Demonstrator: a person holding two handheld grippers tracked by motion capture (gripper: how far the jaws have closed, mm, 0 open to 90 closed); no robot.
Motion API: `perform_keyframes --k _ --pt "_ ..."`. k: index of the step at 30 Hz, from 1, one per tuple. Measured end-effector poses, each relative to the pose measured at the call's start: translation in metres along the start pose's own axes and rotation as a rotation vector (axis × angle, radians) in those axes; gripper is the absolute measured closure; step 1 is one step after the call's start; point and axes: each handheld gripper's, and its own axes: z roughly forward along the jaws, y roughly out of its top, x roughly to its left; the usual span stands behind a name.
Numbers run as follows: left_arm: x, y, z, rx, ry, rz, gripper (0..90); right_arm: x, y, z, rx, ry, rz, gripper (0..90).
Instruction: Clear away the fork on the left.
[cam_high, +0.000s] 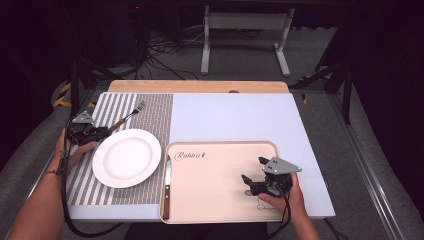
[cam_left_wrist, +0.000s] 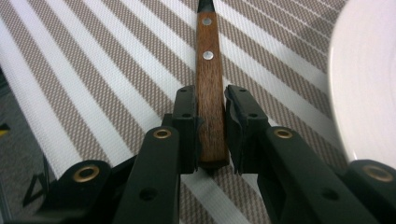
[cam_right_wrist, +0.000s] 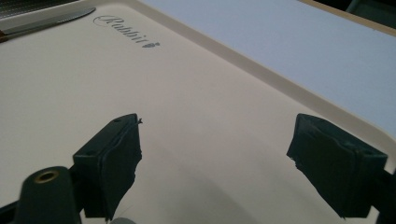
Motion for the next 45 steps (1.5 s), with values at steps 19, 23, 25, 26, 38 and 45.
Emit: perform_keyframes --k 19,23,25,26,38,45 --pt "-0.004 -0.015 -0.018 0.007 0.079 -0.094 62.7 0.003 0.0 0.005 -0.001 0.039 -0.024 15.5" --pt "-0.001 -0.007 -0.011 0.001 0.105 -0.11 57.9 0.004 0.001 0.007 0.005 0.039 -0.017 15.6" --pt "-0.001 -0.006 -0.006 0.008 0.107 -0.108 57.7 0.005 0.001 0.008 0.008 0.042 -0.017 15.6" --pt "0.0 -0.007 -0.005 -0.001 0.1 -0.114 57.5 0.005 0.001 0.008 0.008 0.042 -0.017 15.6" --pt "-0.005 -0.006 -0.005 0.001 0.073 -0.127 75.8 0.004 0.0 0.008 0.017 0.034 -0.011 15.6" --pt "-0.011 -0.005 -0.007 -0.006 0.122 -0.111 76.0 0.006 -0.001 0.004 0.018 0.03 -0.025 15.6"
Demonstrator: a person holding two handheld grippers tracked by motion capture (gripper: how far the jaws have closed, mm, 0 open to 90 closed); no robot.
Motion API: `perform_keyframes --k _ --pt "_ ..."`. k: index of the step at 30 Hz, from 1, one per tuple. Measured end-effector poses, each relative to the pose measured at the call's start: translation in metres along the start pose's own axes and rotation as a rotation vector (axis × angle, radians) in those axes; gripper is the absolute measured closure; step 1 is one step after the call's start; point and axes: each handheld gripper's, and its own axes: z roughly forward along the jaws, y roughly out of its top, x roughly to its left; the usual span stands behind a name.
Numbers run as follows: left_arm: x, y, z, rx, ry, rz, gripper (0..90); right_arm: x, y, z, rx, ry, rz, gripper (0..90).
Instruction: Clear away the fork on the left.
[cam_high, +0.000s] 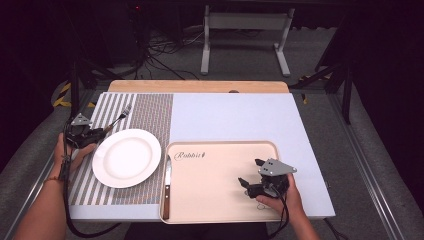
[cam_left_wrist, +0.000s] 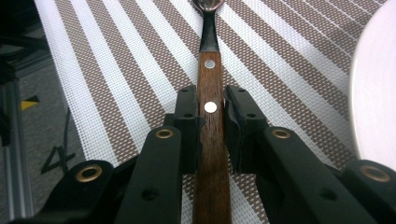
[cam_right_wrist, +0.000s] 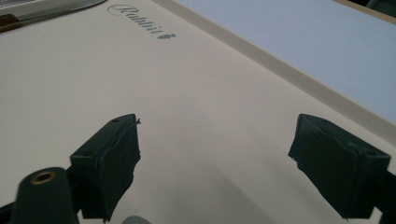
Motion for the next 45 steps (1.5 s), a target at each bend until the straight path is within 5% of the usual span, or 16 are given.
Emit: perform_keyframes --k 10,26,45 --pt "-0.006 0.002 -0.014 -0.052 0.058 0.005 76.0 0.003 0.0 -0.004 -0.009 -0.012 -0.016 15.6" --pt "-0.013 0.008 -0.037 -0.182 0.083 -0.008 76.2 0.006 0.002 -0.006 -0.02 -0.019 -0.035 15.6" --pt "-0.043 0.025 -0.062 -0.28 0.042 0.039 76.2 0.008 0.007 -0.01 -0.045 -0.03 -0.043 15.6"
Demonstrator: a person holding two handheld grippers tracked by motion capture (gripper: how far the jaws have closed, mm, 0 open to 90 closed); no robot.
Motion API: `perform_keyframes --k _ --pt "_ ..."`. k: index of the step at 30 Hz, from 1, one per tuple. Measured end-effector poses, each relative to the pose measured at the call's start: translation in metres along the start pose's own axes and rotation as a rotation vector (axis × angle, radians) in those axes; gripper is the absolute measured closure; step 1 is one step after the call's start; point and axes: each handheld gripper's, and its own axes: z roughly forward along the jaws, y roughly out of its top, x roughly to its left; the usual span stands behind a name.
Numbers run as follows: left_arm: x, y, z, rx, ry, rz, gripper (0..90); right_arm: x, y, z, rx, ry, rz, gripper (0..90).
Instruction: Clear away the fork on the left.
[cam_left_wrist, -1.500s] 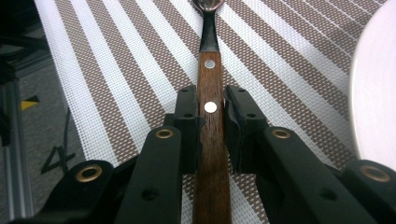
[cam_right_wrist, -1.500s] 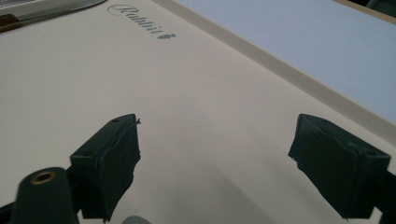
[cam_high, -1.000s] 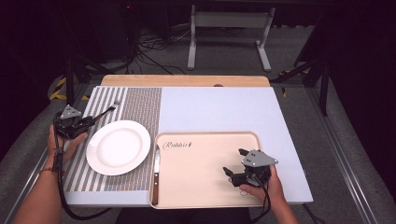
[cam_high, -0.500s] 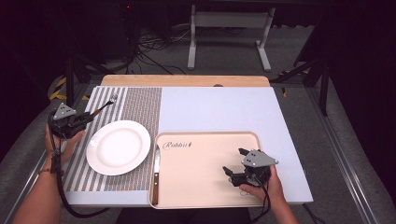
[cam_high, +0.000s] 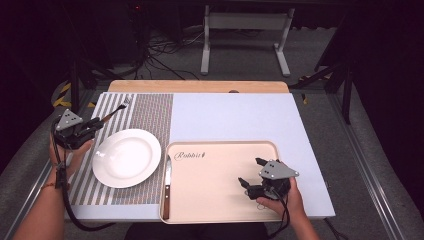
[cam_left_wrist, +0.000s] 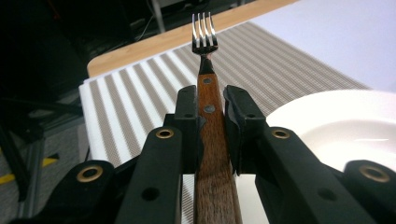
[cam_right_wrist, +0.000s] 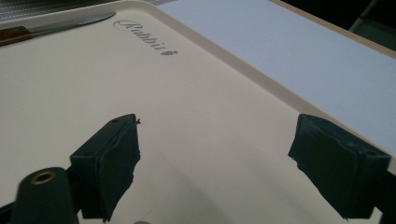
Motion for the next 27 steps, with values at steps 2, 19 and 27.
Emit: perform_keyframes --k 2,19,27 --pt "-0.004 0.003 -0.002 -0.008 -0.008 0.008 76.2 0.0 0.001 0.0 -0.007 -0.002 0.001 15.6" --pt "-0.045 0.017 -0.017 -0.079 -0.089 0.051 76.2 0.01 0.005 0.0 -0.046 -0.003 -0.022 15.6" --pt "-0.067 0.021 -0.026 -0.112 -0.138 0.063 76.2 0.012 0.007 -0.001 -0.054 0.0 -0.033 15.6"
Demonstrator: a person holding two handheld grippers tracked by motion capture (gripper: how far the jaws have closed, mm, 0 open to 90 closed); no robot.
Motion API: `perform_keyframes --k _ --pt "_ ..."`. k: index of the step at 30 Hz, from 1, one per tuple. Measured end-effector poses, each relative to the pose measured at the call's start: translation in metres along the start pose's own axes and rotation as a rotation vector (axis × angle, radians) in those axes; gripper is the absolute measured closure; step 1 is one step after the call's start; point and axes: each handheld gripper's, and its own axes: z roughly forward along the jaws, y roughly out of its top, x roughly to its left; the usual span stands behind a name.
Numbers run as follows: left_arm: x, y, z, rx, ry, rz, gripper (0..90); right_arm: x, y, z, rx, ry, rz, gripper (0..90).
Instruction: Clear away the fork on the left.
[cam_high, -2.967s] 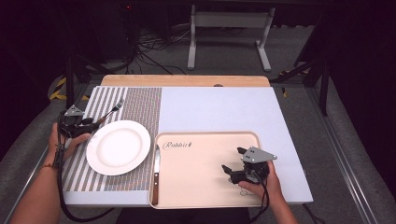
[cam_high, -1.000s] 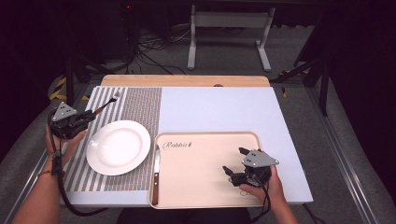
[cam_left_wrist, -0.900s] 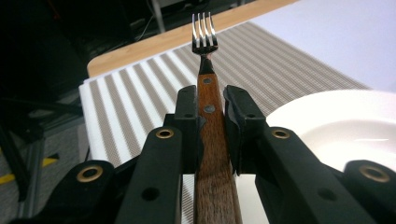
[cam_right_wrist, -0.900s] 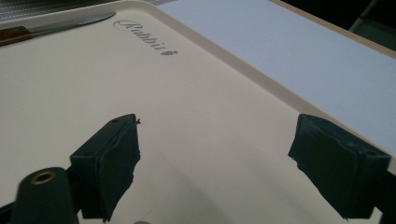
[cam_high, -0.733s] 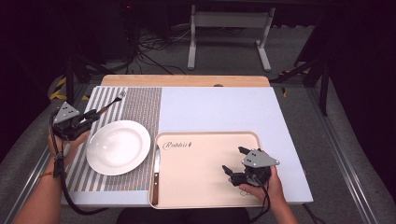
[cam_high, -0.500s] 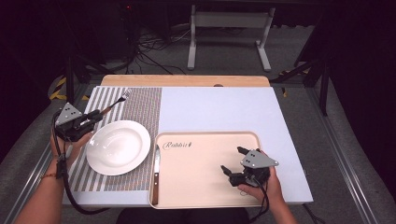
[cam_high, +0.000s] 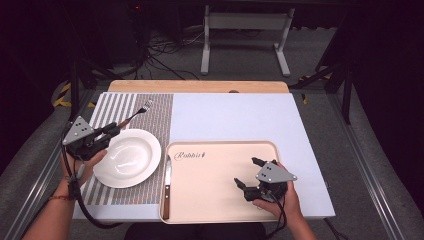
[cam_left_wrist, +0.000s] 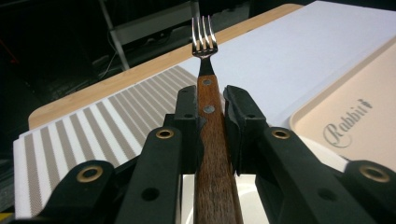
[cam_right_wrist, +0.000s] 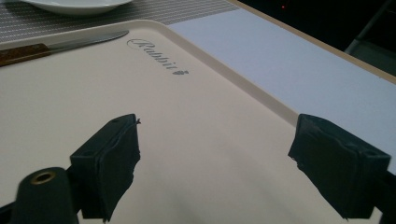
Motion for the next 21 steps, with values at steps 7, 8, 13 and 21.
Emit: perform_keyframes --k 7,8,13,21 --pt "-0.024 0.005 0.0 -0.004 -0.046 0.032 76.2 0.001 0.001 -0.001 0.0 -0.009 -0.022 15.8" --pt "-0.027 0.006 0.0 -0.002 -0.05 0.04 76.2 0.001 0.001 -0.002 -0.002 -0.009 -0.022 15.8" --pt "-0.044 0.008 -0.002 -0.006 -0.076 0.061 76.2 0.001 0.001 -0.004 -0.012 -0.01 -0.024 15.8" --pt "-0.075 0.01 -0.009 -0.013 -0.125 0.106 76.2 0.002 0.002 -0.007 -0.024 -0.013 -0.025 15.8"
